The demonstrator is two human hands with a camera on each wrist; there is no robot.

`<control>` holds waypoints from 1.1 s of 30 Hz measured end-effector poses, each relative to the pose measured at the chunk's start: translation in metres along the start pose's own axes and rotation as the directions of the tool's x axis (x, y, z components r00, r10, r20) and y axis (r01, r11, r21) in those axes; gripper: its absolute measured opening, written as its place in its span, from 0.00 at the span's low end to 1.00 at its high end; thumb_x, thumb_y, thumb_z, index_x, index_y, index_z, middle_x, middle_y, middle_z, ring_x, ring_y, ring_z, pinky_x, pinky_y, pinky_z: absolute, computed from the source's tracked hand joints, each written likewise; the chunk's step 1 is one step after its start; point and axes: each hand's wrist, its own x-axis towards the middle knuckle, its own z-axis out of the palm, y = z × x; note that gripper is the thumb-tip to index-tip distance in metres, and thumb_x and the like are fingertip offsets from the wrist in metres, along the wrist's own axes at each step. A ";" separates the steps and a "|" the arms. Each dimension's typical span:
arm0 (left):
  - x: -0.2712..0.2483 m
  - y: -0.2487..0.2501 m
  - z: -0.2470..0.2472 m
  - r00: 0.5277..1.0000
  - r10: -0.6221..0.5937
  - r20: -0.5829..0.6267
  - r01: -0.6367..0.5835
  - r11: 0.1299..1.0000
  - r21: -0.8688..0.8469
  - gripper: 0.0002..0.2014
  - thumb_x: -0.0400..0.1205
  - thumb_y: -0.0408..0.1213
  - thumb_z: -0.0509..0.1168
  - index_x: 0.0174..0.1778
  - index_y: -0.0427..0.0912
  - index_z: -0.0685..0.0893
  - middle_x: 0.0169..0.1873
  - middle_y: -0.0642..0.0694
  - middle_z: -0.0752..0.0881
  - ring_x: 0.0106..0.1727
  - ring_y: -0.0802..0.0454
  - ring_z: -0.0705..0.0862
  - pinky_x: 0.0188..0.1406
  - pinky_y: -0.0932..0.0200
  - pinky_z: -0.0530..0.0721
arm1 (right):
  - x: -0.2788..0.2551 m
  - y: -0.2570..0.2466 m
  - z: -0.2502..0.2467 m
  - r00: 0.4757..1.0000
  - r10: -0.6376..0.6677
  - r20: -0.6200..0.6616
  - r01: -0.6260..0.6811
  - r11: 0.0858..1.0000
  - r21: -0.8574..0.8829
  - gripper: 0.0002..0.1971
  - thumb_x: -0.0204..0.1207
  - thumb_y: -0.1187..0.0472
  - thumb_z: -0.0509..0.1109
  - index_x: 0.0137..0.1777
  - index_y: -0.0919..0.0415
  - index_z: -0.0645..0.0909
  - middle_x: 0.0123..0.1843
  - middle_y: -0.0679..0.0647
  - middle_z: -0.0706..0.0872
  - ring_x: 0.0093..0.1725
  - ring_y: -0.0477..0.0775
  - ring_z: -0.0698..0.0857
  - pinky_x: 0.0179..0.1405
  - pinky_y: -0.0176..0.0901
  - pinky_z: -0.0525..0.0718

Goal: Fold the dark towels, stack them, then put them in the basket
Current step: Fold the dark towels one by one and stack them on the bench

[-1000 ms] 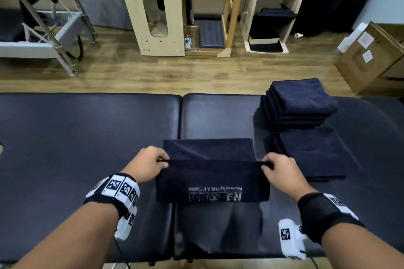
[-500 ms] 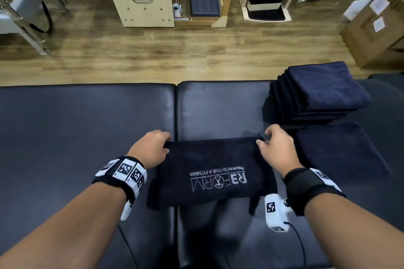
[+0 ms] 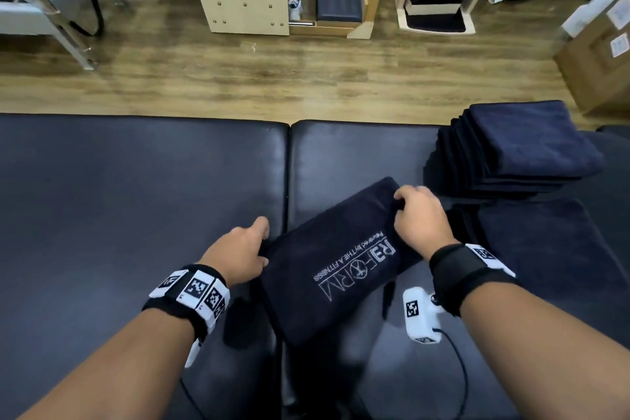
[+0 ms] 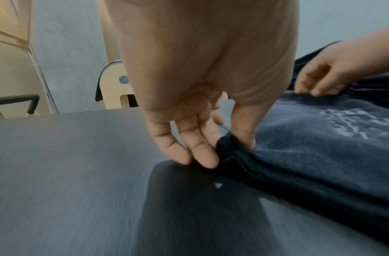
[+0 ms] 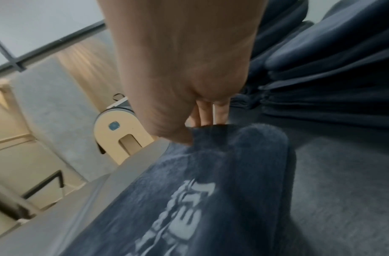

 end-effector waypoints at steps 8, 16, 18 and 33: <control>-0.052 0.017 0.049 0.994 0.110 0.003 -0.109 0.989 -0.101 0.18 0.78 0.43 0.70 0.51 0.62 0.65 0.34 0.51 0.82 0.39 0.47 0.84 0.47 0.46 0.86 | -0.064 0.001 0.025 0.968 -0.251 0.013 0.247 0.938 -0.244 0.14 0.68 0.63 0.72 0.55 0.58 0.86 0.56 0.56 0.78 0.58 0.66 0.74 0.57 0.59 0.80; -0.094 0.059 0.107 0.949 0.277 0.153 -0.266 0.960 -0.091 0.03 0.83 0.46 0.66 0.51 0.54 0.80 0.27 0.57 0.78 0.34 0.60 0.79 0.38 0.63 0.76 | -0.154 0.057 0.027 0.894 -0.266 0.360 0.351 0.916 -0.194 0.16 0.76 0.65 0.63 0.64 0.54 0.73 0.56 0.53 0.75 0.56 0.62 0.81 0.50 0.54 0.83; -0.104 0.065 0.114 0.931 0.293 0.218 -0.281 0.956 -0.084 0.06 0.83 0.39 0.65 0.52 0.54 0.84 0.28 0.59 0.80 0.37 0.60 0.83 0.39 0.68 0.76 | -0.177 0.071 0.027 0.867 -0.290 0.405 0.397 0.893 -0.211 0.18 0.75 0.67 0.62 0.64 0.54 0.71 0.56 0.53 0.73 0.55 0.61 0.81 0.46 0.53 0.82; -0.129 0.063 0.133 0.943 0.316 0.102 -0.332 0.894 0.300 0.34 0.74 0.31 0.65 0.73 0.59 0.63 0.59 0.50 0.70 0.55 0.43 0.82 0.43 0.46 0.82 | -0.236 0.094 0.050 0.811 -0.431 0.395 0.556 0.777 -0.294 0.16 0.68 0.55 0.72 0.54 0.50 0.74 0.58 0.55 0.78 0.43 0.62 0.84 0.31 0.51 0.84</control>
